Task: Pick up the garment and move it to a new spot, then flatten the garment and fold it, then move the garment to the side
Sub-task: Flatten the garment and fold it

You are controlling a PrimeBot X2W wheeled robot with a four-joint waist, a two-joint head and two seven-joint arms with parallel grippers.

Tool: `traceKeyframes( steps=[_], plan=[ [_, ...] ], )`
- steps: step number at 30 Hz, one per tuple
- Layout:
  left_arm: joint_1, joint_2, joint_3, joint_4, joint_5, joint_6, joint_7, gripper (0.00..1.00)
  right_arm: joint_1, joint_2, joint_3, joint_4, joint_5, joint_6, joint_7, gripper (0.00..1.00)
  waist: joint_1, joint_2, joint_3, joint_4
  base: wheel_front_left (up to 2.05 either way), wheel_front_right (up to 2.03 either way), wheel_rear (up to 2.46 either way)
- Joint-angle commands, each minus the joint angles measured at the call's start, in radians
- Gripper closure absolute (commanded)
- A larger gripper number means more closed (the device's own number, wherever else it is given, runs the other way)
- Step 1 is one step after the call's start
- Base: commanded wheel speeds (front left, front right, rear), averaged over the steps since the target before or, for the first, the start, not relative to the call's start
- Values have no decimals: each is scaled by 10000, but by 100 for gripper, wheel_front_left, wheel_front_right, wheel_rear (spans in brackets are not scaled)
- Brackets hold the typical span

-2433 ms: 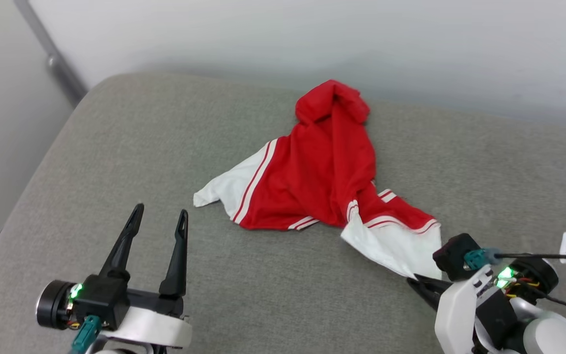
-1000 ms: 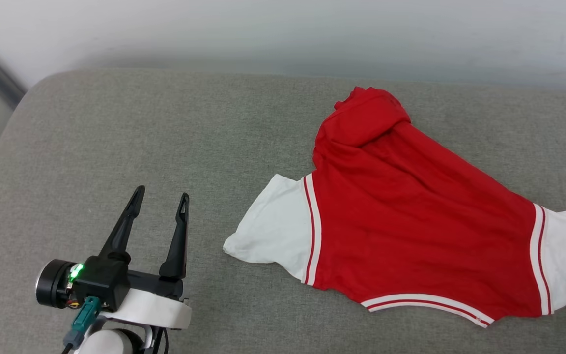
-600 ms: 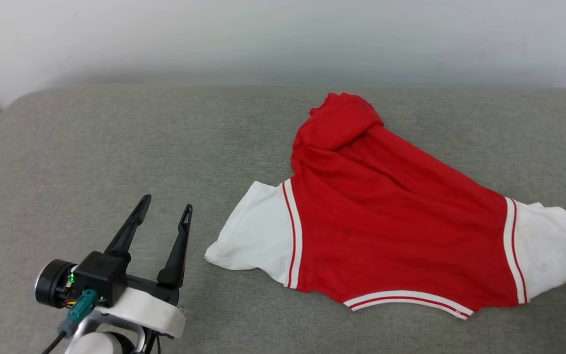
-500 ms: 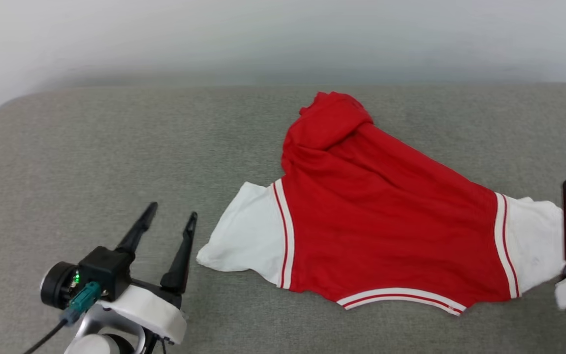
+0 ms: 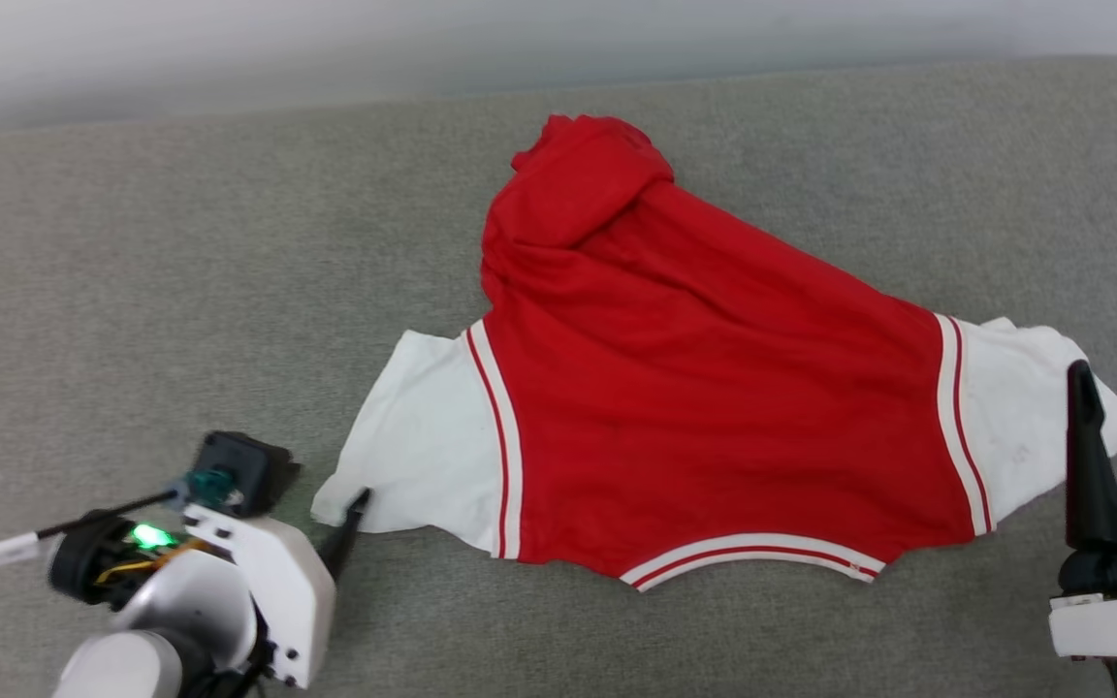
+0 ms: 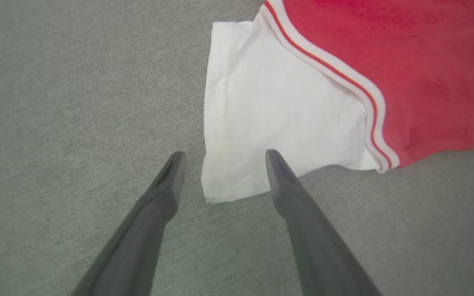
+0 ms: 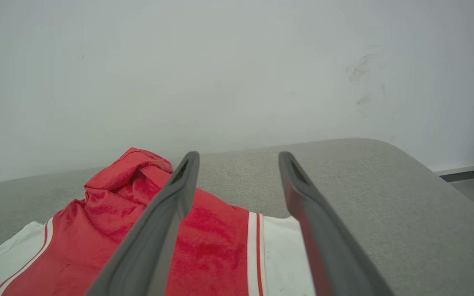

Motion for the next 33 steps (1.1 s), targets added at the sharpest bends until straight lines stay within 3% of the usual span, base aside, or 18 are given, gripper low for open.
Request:
traceKeyframes(
  steps=[1,6,12,13,14,15,19,26,33],
  plan=[
    [-105,47,87,171,69,136,119,0,35,-84,124,-49,42,-3,-148,0,0,-1,298,-259,0,0,0],
    [-47,118,148,850,159,713,980,0,10,-272,595,112,157,-3,-545,0,0,-1,601,-491,0,0,0],
    [120,-3,-142,1247,-173,511,1379,0,-72,-166,465,517,189,-3,-764,0,0,-1,741,-604,0,0,0],
    [182,-21,-221,1339,-221,444,1467,34,-106,-166,467,554,164,-3,-790,0,0,-1,751,-618,0,0,0],
    [228,-47,-288,1422,-291,398,1517,83,-126,-154,447,624,123,-3,-782,0,0,-1,757,-630,0,0,0],
    [263,-97,-335,1486,-371,348,1565,100,-146,-161,435,694,46,-3,-761,0,0,-1,754,-636,0,0,0],
    [302,-165,-291,1512,-444,366,1298,100,-193,-280,431,916,-171,-3,-641,0,0,-1,584,-571,0,0,0],
    [322,-148,402,1311,-361,836,187,100,33,-831,777,1126,-145,-3,399,0,0,-1,4,-271,0,0,0],
    [486,56,1141,490,-310,1236,-738,100,298,-1255,251,1591,-399,-5,3486,0,0,-1,-481,345,0,0,0]
  ],
)
